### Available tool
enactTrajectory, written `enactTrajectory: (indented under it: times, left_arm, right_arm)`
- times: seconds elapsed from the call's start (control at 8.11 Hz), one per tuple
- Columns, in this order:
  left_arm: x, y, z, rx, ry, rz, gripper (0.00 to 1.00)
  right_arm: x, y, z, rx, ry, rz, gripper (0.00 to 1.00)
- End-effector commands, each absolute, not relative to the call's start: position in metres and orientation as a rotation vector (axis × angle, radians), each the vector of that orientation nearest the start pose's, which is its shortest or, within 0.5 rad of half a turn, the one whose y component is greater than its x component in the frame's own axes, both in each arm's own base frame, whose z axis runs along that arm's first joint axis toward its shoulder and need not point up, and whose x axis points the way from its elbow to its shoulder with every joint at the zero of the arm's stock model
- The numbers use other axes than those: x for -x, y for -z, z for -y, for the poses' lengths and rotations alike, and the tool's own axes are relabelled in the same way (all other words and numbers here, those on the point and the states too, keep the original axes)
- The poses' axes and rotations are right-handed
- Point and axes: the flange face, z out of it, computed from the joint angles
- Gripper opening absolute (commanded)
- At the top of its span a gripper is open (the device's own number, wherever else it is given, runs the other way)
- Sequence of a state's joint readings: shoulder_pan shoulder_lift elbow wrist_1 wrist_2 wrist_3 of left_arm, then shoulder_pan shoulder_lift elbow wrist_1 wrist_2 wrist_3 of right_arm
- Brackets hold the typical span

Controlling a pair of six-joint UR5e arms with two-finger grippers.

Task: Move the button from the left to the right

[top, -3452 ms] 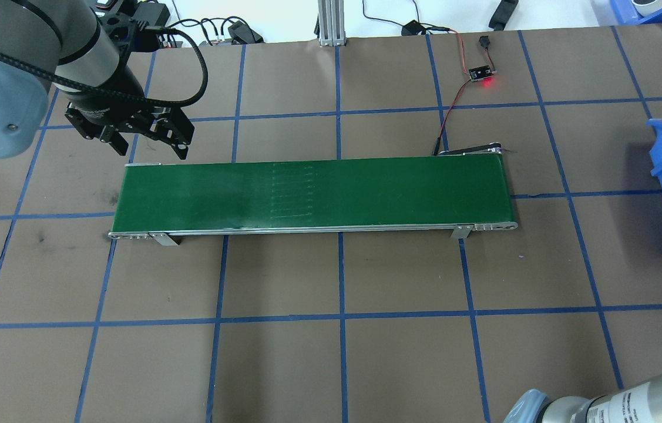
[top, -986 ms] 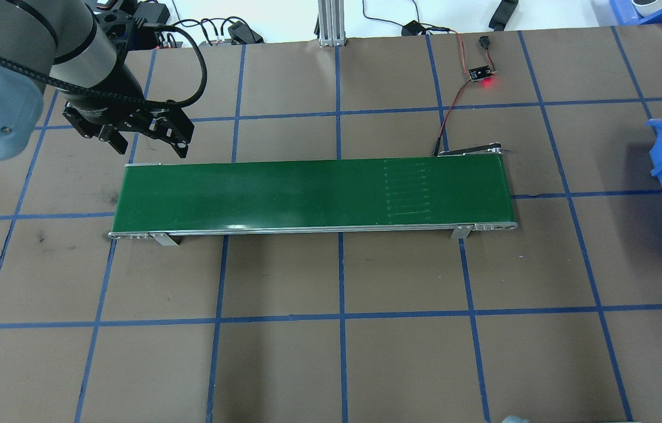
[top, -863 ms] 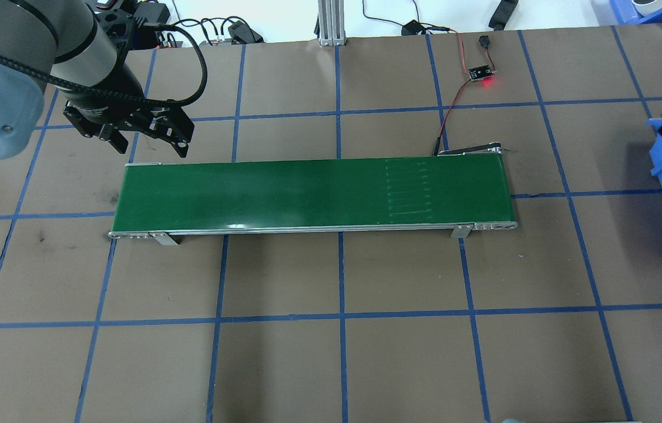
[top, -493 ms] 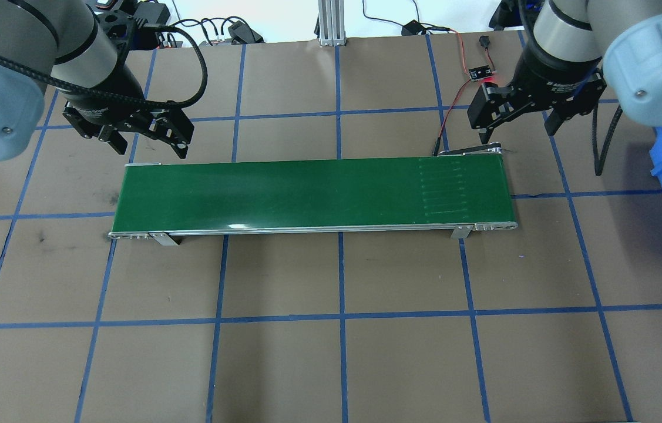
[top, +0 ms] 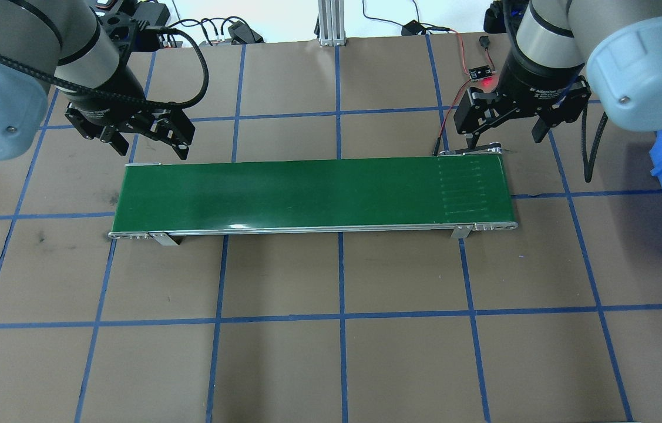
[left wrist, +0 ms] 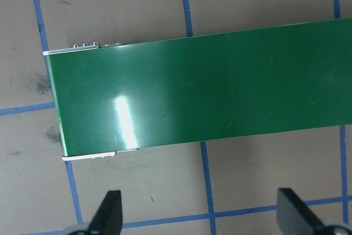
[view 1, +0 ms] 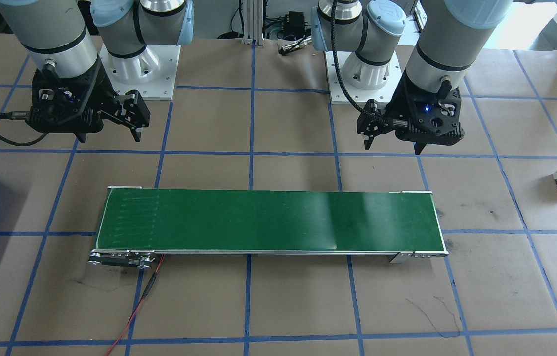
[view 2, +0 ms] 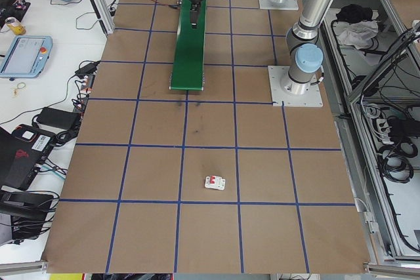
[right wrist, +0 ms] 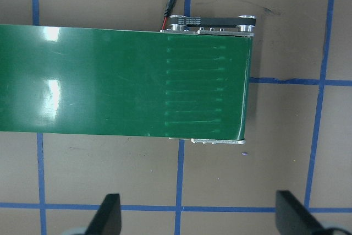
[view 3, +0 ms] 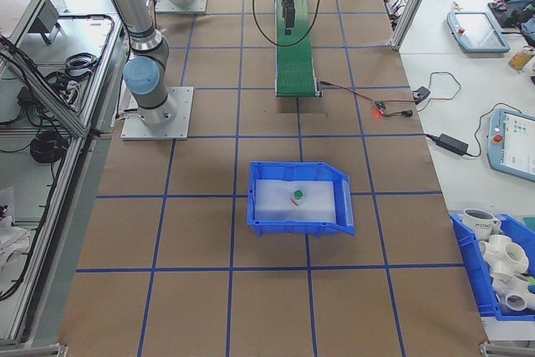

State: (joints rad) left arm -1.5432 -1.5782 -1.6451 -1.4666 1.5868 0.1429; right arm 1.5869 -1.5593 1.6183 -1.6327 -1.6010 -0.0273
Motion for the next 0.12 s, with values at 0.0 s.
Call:
enactTrajectory:
  times: [0.0]
  left_arm:
    - [0.1188,-0.4681,0.4942,-0.172,0.055,-3.117,1.00]
  right_arm:
    - [-0.1379,-0.4660,0.4951,0.068,0.014,-3.179,1.00]
